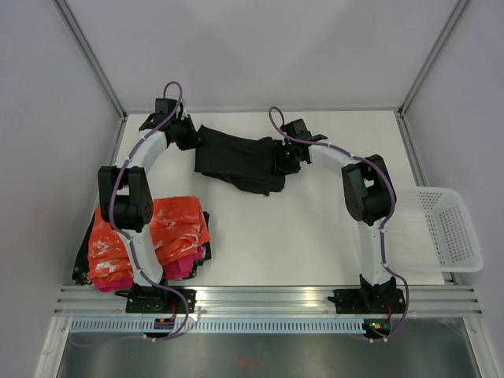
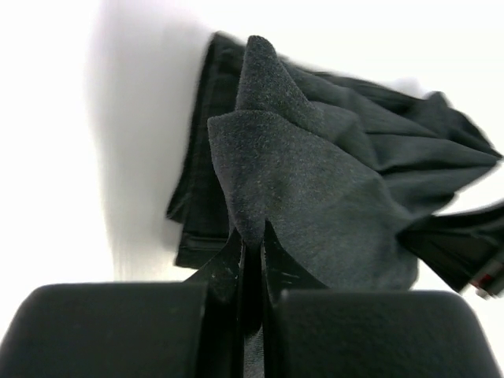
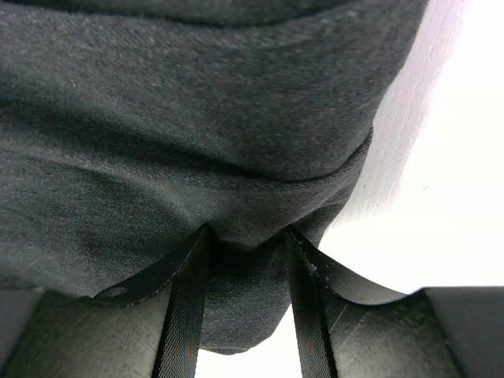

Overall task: Fold and stack the trousers
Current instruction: Fold the trousers

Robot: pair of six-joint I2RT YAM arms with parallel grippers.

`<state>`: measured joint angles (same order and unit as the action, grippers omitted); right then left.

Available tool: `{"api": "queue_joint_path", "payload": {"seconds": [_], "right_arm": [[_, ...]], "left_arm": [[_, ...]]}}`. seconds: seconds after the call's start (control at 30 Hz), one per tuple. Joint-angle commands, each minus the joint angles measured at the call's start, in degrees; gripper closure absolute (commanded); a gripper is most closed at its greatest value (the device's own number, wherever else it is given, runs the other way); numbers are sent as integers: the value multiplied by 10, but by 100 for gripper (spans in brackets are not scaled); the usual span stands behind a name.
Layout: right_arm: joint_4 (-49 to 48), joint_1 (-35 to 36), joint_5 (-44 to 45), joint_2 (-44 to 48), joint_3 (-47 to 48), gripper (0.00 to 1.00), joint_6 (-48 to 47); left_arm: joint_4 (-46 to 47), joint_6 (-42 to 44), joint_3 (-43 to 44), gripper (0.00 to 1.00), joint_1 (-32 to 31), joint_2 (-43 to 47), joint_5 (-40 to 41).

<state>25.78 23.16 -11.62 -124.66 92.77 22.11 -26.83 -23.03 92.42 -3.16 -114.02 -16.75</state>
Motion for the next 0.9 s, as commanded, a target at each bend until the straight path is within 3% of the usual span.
{"api": "queue_joint_path", "payload": {"seconds": [0.0,0.13,0.37,0.5,0.57,0.6,0.67,0.7,0.8,0.87], "right_arm": [[42,0,28,-2,-15,51,-8],[38,-1,24,-5,-10,51,-8],[43,0,28,-11,7,50,-11],[60,-3,32,-11,33,41,-13],[73,-9,26,-5,69,38,-11],[85,-11,23,-1,85,36,-12],[94,-16,19,11,136,34,-19],[98,-19,17,14,154,32,-23],[89,-22,-10,20,221,32,-43],[59,-21,-49,16,242,32,-44]], "left_arm": [[70,33,31,98,4,44,-42],[105,37,20,98,3,55,-79],[136,51,30,95,3,4,-40],[119,53,22,92,3,-28,-34],[115,54,14,85,3,-33,-23],[109,56,11,70,3,-36,-16],[94,65,9,60,3,-42,9],[87,68,16,46,5,-47,13],[56,76,48,24,7,-52,23],[21,74,71,20,7,-56,32]]}}
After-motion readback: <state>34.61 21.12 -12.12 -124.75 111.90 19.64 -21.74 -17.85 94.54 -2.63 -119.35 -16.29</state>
